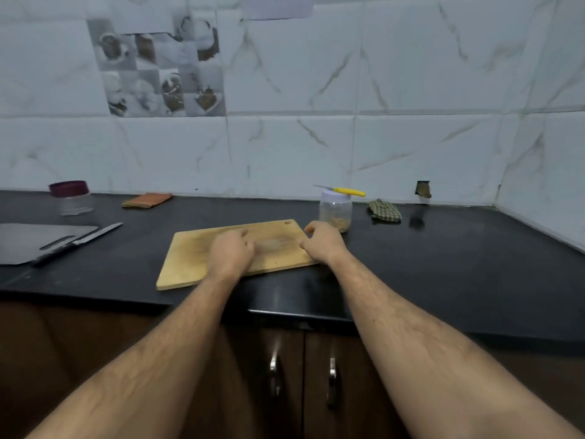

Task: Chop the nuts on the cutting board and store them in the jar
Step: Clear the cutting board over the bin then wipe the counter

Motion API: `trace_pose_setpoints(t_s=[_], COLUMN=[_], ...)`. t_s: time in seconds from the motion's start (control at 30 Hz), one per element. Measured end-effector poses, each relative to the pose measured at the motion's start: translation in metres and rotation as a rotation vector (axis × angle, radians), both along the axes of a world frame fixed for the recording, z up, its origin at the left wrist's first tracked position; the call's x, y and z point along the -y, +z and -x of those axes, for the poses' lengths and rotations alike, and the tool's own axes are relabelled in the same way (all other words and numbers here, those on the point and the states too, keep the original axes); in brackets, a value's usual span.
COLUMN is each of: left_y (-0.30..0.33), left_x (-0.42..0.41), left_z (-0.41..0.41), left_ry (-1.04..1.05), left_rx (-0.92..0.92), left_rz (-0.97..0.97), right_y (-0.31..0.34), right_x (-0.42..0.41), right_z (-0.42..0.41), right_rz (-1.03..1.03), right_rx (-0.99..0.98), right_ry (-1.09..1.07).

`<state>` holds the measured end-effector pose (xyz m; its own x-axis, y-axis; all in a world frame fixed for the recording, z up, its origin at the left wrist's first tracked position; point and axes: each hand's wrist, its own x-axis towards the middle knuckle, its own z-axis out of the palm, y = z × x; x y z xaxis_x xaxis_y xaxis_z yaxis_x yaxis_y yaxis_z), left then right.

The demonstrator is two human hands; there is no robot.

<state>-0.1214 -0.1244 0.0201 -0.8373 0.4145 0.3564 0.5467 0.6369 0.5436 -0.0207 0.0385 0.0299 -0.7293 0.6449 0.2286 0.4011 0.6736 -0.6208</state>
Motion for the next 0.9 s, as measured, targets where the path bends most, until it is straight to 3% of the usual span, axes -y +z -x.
trace_pose_setpoints(t_s=[0.2,0.37,0.63,0.9], left_y=[-0.019,-0.027,-0.027,-0.029], left_x=[0.055,0.069,0.067,0.047], left_z=[0.048,0.067,0.055,0.001], left_ry=[0.155,0.349,0.325,0.222], left_rx=[0.071,0.14,0.138,0.158], left_rz=[0.101,0.254,0.213,0.178], right_y=[-0.007,-0.016,-0.021,-0.025], right_x=[0.011,0.007,0.012,0.019], right_z=[0.034,0.046,0.029,-0.067], right_rz=[-0.104,-0.007,0.028,-0.038], right_rx=[0.188,0.312,0.266,0.271], right_ry=[-0.052,-0.07,-0.142,-0.328])
